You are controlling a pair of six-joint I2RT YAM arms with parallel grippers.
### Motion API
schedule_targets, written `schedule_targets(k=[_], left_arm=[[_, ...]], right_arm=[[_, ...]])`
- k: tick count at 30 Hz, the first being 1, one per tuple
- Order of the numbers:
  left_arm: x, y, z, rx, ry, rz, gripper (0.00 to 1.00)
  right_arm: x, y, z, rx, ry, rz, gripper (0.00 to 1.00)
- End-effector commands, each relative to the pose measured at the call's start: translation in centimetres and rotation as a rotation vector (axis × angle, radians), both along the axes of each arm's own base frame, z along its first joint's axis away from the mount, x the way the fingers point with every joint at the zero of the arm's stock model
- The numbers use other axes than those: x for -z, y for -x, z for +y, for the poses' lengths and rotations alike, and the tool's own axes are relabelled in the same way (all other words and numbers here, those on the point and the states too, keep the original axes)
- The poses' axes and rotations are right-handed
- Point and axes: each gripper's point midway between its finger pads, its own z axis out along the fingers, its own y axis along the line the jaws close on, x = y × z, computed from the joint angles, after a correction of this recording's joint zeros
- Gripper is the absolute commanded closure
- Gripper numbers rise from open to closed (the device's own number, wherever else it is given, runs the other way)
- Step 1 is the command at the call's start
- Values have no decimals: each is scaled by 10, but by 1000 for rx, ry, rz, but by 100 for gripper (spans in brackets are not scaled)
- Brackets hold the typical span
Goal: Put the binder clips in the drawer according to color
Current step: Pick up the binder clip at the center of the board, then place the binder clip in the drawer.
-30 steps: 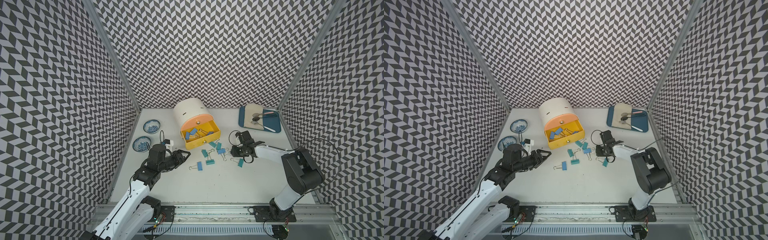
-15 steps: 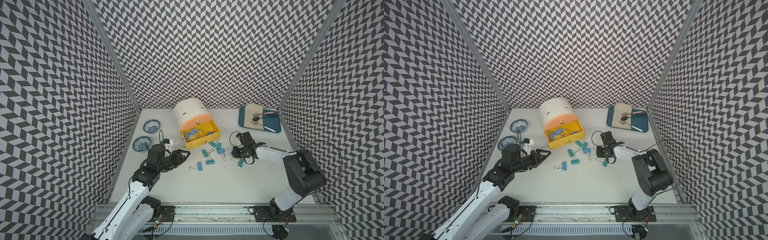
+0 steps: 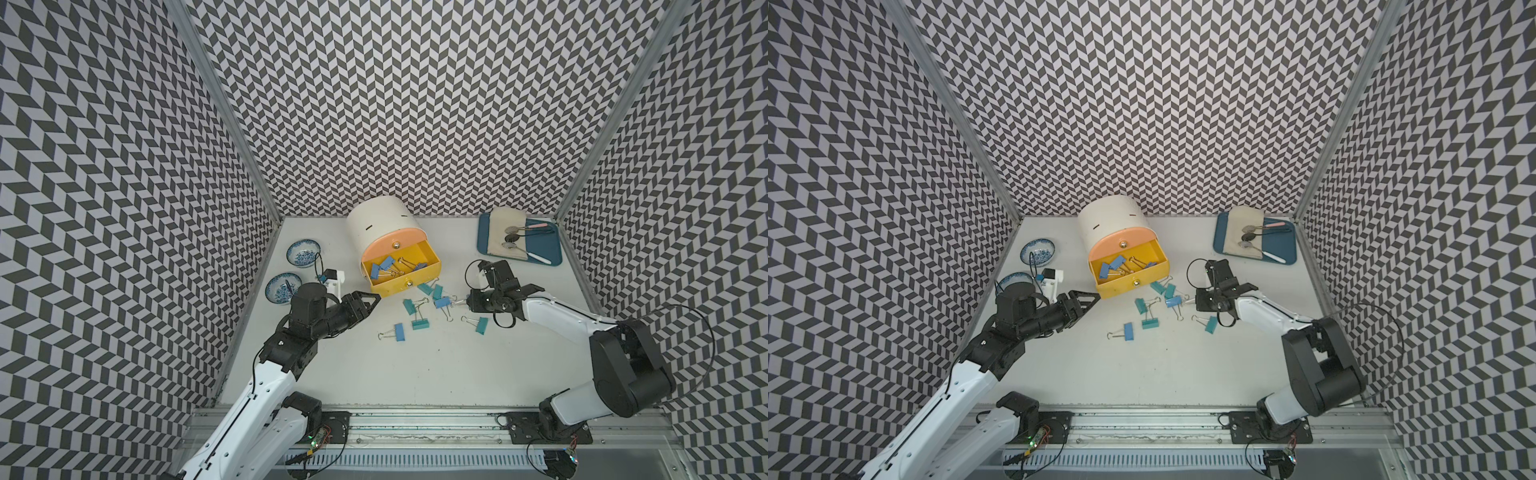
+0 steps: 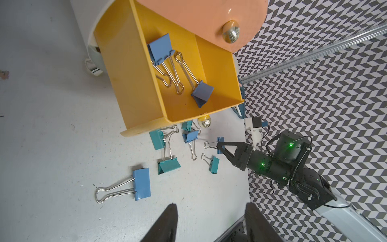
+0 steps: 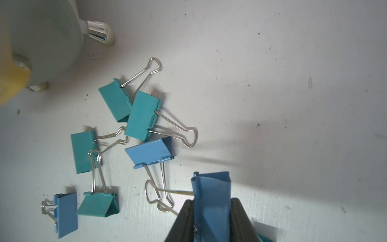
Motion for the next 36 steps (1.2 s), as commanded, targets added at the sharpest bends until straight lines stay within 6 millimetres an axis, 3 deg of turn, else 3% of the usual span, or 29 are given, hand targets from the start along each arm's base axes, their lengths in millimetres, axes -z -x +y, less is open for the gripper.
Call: schedule_targets(k=[1, 11, 23, 30, 36], left_arm=[[-19, -4, -2, 7, -4, -49, 44], [-48, -18, -6, 13, -4, -103, 44], [-74, -42, -13, 29, 42, -150, 44], [-76, -56, -20, 54, 60, -145, 44], [-71, -66, -18, 59, 101, -124, 44]], right_arm=[[-38, -12, 4, 11, -34, -89, 72], [-118, -27, 15, -3, -103, -224, 73], [-208, -44, 44, -75, -245, -356, 73], [-233, -48, 82, -151, -281, -386, 73], [-233, -46, 125, -225, -279, -381, 73]])
